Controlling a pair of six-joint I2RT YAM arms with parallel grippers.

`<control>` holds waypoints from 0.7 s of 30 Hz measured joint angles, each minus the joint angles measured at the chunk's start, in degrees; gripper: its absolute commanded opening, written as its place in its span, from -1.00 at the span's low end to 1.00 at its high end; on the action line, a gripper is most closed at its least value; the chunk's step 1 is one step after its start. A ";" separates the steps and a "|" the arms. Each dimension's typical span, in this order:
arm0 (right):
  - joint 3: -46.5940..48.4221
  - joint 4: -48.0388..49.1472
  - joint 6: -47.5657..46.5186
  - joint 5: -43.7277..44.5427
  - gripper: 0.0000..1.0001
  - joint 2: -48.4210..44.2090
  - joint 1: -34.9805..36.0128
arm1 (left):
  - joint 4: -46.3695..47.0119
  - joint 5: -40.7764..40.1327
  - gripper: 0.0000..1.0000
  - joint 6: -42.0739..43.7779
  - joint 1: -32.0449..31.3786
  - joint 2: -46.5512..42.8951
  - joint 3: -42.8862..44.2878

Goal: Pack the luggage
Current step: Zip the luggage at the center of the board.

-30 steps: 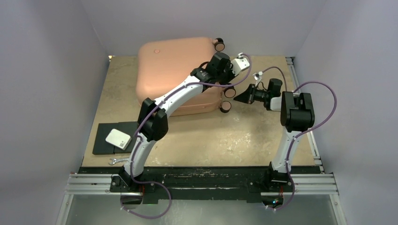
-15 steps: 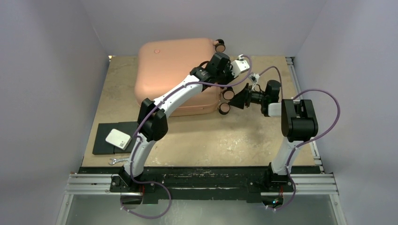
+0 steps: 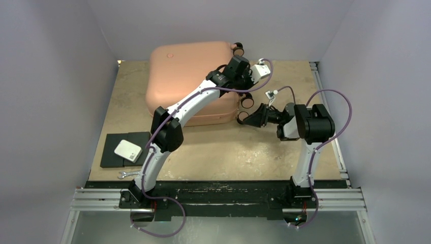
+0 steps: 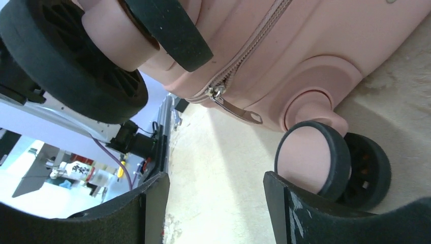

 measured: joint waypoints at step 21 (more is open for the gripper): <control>9.81 2.01 39.50 -11.56 0.98 2.58 -2.84 | 0.33 -1.81 -1.00 -2.21 -0.20 0.04 0.02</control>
